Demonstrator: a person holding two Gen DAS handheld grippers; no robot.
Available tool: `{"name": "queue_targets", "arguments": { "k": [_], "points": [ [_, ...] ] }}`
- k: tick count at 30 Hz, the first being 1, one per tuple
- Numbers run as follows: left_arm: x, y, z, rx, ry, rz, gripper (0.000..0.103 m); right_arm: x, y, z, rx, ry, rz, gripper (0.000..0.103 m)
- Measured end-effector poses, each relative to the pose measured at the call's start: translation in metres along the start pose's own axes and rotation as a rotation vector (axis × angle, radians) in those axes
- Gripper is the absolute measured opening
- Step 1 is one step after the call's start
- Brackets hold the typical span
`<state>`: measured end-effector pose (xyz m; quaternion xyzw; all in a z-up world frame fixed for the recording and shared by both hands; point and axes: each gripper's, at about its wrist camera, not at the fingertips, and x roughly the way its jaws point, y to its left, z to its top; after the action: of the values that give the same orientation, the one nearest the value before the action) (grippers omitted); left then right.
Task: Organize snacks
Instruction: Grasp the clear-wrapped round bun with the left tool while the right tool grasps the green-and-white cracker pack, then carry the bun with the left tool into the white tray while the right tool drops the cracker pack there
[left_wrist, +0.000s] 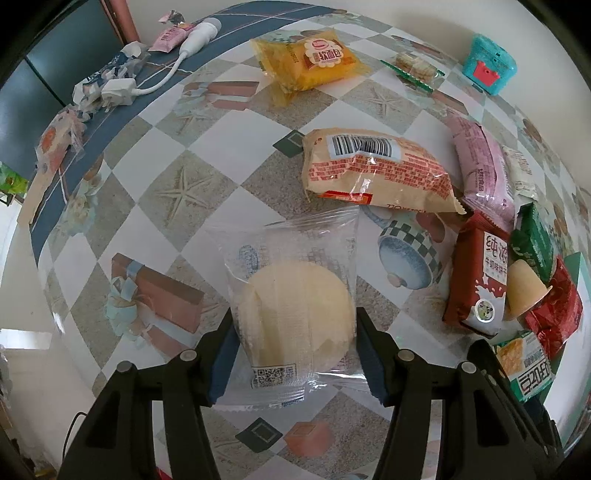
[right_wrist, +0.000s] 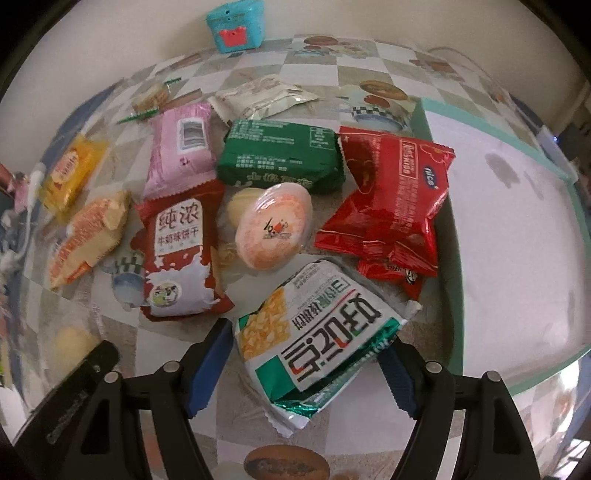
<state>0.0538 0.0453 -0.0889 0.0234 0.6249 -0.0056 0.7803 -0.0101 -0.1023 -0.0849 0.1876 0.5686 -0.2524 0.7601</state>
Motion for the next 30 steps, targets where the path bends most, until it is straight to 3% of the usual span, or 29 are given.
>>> {"name": "queue_targets", "arguments": {
  "k": [4, 6, 10, 14, 30],
  "points": [
    [-0.008, -0.003, -0.001, 0.011, -0.003, 0.016, 0.061, 0.0, 0.012, 0.002, 0.002, -0.014, -0.012, 0.077],
    [-0.012, -0.005, -0.001, 0.011, -0.002, 0.017, 0.061, -0.002, 0.02, 0.002, -0.012, -0.028, -0.017, 0.07],
    [-0.016, -0.006, 0.0, 0.009, -0.001, 0.017, 0.061, -0.003, 0.026, 0.002, -0.01, -0.028, -0.014, 0.069],
    [-0.016, -0.006, 0.001, 0.006, 0.005, 0.016, 0.061, -0.009, 0.01, -0.012, 0.009, -0.039, -0.011, 0.063],
    [-0.012, -0.011, 0.001, 0.018, -0.007, 0.04, 0.061, -0.01, -0.009, -0.03, 0.062, 0.002, 0.013, 0.062]
  ]
}}
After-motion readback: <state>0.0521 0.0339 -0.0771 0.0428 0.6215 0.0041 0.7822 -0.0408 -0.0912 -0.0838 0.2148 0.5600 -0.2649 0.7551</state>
